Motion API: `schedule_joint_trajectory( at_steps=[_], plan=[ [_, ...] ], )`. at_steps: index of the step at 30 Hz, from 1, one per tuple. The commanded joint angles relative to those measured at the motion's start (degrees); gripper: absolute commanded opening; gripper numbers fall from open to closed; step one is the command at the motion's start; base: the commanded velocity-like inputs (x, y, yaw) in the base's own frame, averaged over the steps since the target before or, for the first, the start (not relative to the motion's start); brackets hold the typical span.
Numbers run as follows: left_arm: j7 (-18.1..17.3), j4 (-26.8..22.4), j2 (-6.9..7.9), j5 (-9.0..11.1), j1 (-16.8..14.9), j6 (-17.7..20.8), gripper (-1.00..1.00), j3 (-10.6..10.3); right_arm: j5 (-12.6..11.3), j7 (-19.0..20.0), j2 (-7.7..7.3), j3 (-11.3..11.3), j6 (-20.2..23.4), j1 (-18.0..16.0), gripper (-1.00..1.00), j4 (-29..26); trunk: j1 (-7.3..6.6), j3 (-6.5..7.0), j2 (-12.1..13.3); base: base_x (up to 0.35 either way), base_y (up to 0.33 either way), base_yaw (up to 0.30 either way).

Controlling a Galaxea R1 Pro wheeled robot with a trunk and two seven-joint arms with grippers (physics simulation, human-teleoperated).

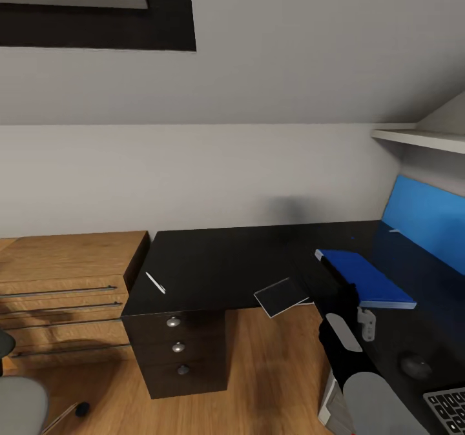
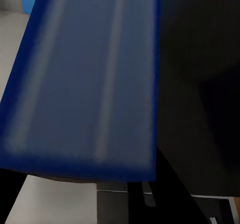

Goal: In the bedroom, organize the workspace by keeping the computer under the desk, ensuring the monitor is on the desk, placing the keyboard on the desk next to the monitor, placing the mouse on the desk next to the keyboard, moving the folder from the swivel chair onto the desk next to the mouse, stacking the notebook on top of the folder with the pen on top of the notebook, and positioning the swivel chair next to the desk.

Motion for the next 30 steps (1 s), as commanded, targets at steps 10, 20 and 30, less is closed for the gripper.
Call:
schedule_joint_trajectory(
  at_steps=[10,20,30],
  plan=[
    [0.6,0.0,-0.06,-0.6,0.0,-0.1,1.00,0.2,-0.2,0.2,-0.22,-0.1,0.0,0.0,-1.00,0.2,0.00,-0.07,0.0,0.000,0.000,-0.074],
    [0.8,0.0,-0.93,-0.5,0.0,-0.1,1.00,0.3,-0.1,0.4,-0.35,0.1,0.4,0.0,-1.00,0.2,0.00,-0.07,0.0,0.000,0.000,-0.005],
    [1.0,0.0,-3.09,-0.3,0.0,-0.1,1.00,0.4,0.0,0.9,-0.76,0.1,0.1,0.0,-1.00,0.1,0.22,-0.25,-0.4,0.000,0.000,0.000]
  ],
)
